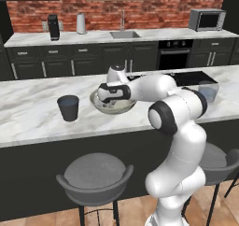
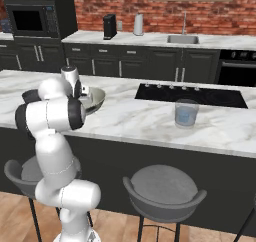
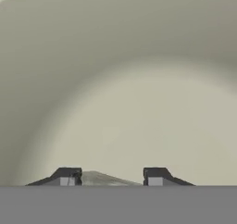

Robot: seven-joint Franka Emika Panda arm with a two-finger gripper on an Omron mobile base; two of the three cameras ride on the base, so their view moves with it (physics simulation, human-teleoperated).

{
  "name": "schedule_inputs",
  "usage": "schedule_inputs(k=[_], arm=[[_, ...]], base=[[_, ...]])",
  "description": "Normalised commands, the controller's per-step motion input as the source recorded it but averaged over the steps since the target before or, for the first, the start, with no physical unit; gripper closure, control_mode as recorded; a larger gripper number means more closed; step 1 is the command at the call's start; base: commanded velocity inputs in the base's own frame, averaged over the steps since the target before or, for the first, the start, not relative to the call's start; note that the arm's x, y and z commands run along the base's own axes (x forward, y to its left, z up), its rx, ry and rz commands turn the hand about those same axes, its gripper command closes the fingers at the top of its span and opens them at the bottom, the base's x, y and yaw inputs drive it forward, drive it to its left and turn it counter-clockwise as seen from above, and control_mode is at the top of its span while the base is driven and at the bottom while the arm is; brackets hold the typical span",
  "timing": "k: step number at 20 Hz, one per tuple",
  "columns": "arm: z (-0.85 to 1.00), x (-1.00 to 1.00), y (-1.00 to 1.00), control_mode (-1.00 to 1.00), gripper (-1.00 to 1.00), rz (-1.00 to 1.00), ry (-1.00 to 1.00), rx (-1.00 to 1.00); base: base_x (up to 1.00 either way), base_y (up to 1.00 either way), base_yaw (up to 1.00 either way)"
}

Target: There are four ice cubes in the ice bowl. Place two ice cubes in each glass of water.

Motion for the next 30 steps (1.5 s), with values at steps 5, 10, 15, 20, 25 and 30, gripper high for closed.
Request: schedule_inputs(k=[5, 10, 15, 20, 25, 30], arm=[[-0.39, 0.0, 0.04, -1.0, 1.0, 0.0, 0.0, 0.0], [0.49, -0.44, -0.02, -1.0, 1.0, 0.0, 0.0, 0.0], [1.0, -0.88, -0.29, -1.0, 1.0, 0.0, -0.02, 0.03], [0.98, -1.0, -0.28, -1.0, 1.0, 0.01, -0.02, 0.08], [0.33, -0.94, 0.26, -1.0, 1.0, 0.08, -0.18, 0.09], [0.02, -0.26, 0.94, -1.0, 1.0, 0.08, -0.03, 0.0]], base=[[0.0, 0.0, 0.0], [0.0, 0.0, 0.0], [0.0, 0.0, 0.0], [0.0, 0.0, 0.0], [0.0, 0.0, 0.0], [0.0, 0.0, 0.0]])
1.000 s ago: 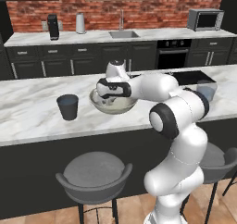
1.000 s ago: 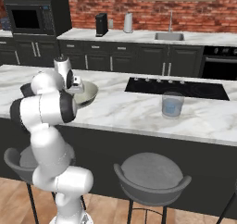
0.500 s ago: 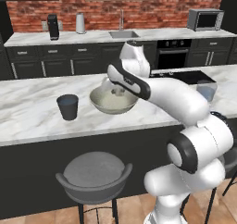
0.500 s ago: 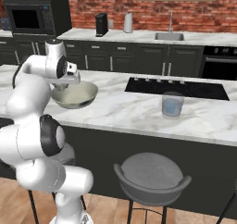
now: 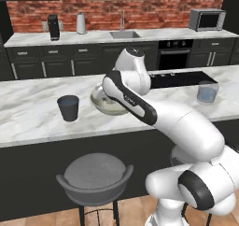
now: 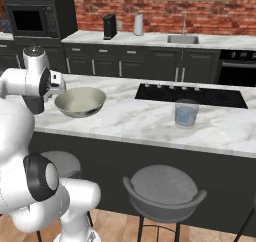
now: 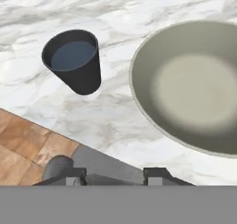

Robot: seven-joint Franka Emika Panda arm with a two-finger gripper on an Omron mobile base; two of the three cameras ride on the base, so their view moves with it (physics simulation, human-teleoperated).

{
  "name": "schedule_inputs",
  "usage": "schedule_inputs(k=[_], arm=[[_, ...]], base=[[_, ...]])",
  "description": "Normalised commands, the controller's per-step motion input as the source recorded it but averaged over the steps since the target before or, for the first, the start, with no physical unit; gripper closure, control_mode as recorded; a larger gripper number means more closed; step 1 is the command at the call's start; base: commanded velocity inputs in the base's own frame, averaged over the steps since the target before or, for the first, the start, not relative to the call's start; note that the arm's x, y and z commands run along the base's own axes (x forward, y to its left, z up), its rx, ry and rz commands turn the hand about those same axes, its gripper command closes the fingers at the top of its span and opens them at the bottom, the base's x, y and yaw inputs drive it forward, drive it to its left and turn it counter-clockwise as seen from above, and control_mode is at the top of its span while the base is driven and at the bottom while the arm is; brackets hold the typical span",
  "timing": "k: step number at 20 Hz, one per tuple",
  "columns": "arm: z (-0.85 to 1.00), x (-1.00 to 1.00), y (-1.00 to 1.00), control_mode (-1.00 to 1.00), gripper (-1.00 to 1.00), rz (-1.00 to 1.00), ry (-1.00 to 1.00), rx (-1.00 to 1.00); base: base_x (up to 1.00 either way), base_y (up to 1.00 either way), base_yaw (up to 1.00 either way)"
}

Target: There are four ice cubes in the ice bowl. Place two ice cubes in each glass of water.

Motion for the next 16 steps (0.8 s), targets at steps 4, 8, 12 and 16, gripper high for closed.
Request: schedule_inputs(k=[4, 8, 12, 16], arm=[[0.1, 0.19, 1.0, -1.0, 1.0, 0.03, 0.0, -0.01], [0.23, 0.43, 0.99, -1.0, 1.0, 0.05, 0.0, 0.0], [0.03, 0.48, 0.52, -1.0, 1.0, 0.01, 0.04, -0.05], [0.0, 0.58, 0.34, -1.0, 1.0, 0.0, 0.09, -0.09]], base=[[0.0, 0.0, 0.0], [0.0, 0.0, 0.0], [0.0, 0.0, 0.0], [0.0, 0.0, 0.0]])
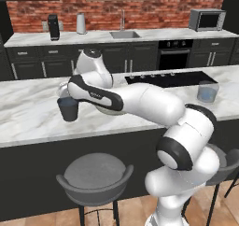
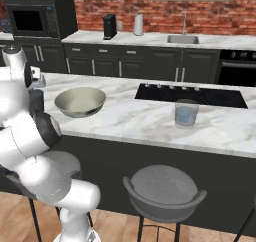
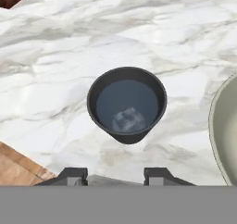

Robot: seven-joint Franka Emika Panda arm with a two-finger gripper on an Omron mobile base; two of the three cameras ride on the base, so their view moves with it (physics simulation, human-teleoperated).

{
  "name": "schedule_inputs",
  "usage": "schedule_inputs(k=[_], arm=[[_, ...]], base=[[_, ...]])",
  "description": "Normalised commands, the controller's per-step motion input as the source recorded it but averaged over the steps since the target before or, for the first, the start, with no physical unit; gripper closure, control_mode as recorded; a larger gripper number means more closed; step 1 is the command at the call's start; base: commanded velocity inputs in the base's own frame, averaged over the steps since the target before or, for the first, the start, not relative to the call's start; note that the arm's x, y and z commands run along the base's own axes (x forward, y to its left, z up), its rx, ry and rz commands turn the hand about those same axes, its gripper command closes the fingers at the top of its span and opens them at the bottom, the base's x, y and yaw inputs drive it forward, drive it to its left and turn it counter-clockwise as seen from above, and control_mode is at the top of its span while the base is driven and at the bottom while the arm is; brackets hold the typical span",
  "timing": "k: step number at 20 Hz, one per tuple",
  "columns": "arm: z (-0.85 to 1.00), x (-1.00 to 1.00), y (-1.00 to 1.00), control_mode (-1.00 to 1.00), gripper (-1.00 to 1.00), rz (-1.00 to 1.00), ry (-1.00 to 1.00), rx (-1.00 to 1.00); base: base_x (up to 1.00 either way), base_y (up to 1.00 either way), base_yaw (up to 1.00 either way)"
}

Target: There are four ice cubes in the ice bowl. Place two ice cubes in each glass of water.

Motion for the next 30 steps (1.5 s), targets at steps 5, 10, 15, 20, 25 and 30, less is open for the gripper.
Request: schedule_inputs(k=[5, 10, 15, 20, 25, 30], arm=[[-0.05, 0.4, 0.16, -1.0, 1.0, 0.0, 0.01, -0.06], [-0.37, 0.01, 0.0, -1.0, 1.0, 0.0, 0.0, -0.07], [-0.2, 0.0, 0.0, -1.0, 1.0, 0.0, 0.0, -0.01], [-0.11, 0.08, 0.0, -1.0, 1.0, 0.0, 0.0, 0.0], [-0.1, 0.29, 0.0, -1.0, 1.0, 0.0, 0.0, 0.0], [-0.04, 0.2, 0.02, -1.0, -1.0, 0.0, 0.0, 0.0]], base=[[0.0, 0.0, 0.0], [0.0, 0.0, 0.0], [0.0, 0.0, 0.0], [0.0, 0.0, 0.0], [0.0, 0.0, 0.0], [0.0, 0.0, 0.0]])
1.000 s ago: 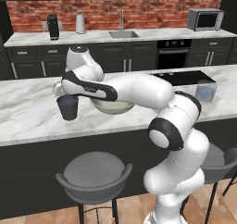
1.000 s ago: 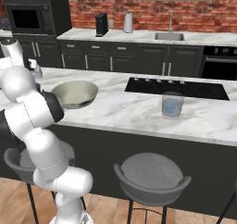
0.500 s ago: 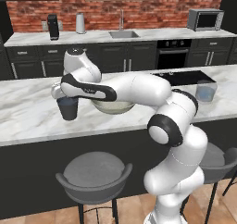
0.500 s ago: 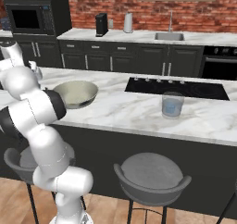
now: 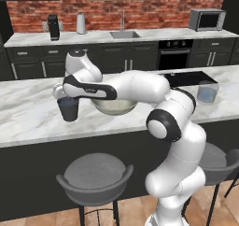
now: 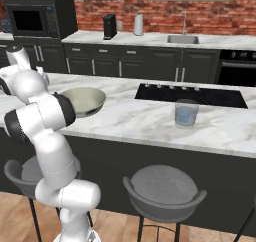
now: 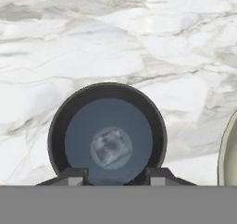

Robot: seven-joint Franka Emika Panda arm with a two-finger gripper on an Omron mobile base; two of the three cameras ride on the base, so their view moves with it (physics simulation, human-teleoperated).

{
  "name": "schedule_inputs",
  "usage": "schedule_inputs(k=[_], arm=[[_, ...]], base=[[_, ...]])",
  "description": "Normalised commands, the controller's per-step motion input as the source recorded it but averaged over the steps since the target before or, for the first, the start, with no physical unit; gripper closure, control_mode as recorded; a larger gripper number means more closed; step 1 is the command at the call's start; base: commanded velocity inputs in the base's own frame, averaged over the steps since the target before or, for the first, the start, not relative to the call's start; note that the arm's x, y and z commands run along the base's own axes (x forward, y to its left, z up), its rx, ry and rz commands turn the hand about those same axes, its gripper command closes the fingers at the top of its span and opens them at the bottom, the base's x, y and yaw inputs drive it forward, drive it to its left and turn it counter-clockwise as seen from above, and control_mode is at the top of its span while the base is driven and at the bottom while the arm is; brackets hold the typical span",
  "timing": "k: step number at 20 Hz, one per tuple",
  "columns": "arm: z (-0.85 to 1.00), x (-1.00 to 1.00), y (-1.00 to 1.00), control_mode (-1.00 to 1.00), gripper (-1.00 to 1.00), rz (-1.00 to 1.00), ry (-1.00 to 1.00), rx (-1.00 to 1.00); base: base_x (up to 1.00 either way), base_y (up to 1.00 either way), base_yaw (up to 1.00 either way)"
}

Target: There are four ice cubes in the ice bowl. Place two ice cubes in each glass of water.

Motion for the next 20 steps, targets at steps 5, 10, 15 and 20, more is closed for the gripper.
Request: schedule_inputs(k=[5, 10, 15, 20], arm=[[0.0, 0.05, 0.01, -1.0, -1.0, 0.0, 0.0, 0.0], [-0.03, 0.04, 0.0, -1.0, -1.0, 0.0, 0.0, 0.0], [-0.03, 0.04, 0.0, -1.0, -1.0, 0.0, 0.0, 0.0], [-0.12, 0.28, 0.06, -1.0, -1.0, 0.0, -0.04, 0.0]], base=[[0.0, 0.0, 0.0], [0.0, 0.0, 0.0], [0.0, 0.0, 0.0], [0.0, 0.0, 0.0]])
